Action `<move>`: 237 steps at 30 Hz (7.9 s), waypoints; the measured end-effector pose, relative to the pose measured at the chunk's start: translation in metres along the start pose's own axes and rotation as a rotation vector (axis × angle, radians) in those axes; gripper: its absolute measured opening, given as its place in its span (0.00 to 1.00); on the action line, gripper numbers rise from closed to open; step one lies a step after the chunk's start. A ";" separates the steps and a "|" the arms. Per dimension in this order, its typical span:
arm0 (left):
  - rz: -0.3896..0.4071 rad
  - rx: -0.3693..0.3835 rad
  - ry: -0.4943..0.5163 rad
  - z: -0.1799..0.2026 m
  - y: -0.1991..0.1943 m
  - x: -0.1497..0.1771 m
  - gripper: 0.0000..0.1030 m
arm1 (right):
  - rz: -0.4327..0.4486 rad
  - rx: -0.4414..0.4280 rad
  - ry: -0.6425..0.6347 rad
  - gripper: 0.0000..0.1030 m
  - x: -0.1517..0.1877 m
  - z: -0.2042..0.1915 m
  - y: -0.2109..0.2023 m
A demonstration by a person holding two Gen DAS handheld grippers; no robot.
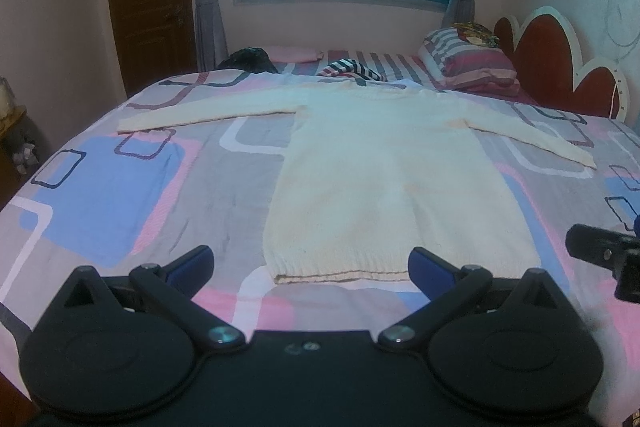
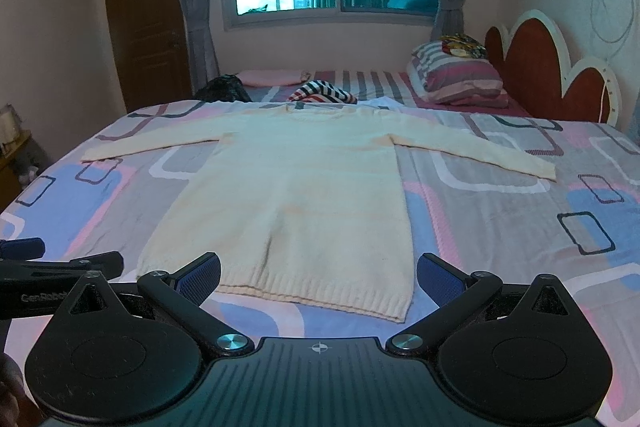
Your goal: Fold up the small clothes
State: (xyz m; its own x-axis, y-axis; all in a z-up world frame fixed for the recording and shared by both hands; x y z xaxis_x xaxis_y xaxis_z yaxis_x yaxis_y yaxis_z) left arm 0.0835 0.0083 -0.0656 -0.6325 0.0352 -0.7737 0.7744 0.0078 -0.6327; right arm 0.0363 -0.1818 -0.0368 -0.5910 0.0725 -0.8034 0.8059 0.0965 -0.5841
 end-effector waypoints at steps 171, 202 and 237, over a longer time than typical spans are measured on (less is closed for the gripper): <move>-0.071 0.037 -0.070 -0.028 0.428 -0.204 0.00 | 0.028 -0.027 0.260 0.08 -0.140 0.119 0.369; -0.048 0.138 0.145 0.066 0.453 -0.214 0.39 | -0.035 -0.251 0.114 0.08 -0.185 0.068 0.429; -0.011 0.052 0.086 0.011 0.424 -0.193 0.49 | -0.072 -0.042 0.144 0.00 -0.154 0.132 0.401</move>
State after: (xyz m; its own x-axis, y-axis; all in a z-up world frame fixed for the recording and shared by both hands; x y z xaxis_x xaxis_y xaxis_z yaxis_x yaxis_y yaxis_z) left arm 0.5339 -0.0062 -0.1845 -0.6358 0.1211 -0.7623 0.7638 -0.0436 -0.6439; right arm 0.4556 -0.2858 -0.1625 -0.6483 0.2050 -0.7333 0.7611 0.1475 -0.6316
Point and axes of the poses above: each gripper's, at about its wrist camera, not at the fingertips, and y roughly the way its jaws point, z to its right, x to its underside, the point moved 9 cm from there along y, roughly the way its jaws point, and after that the axes turned 1 degree about y, right-handed, at the moved point
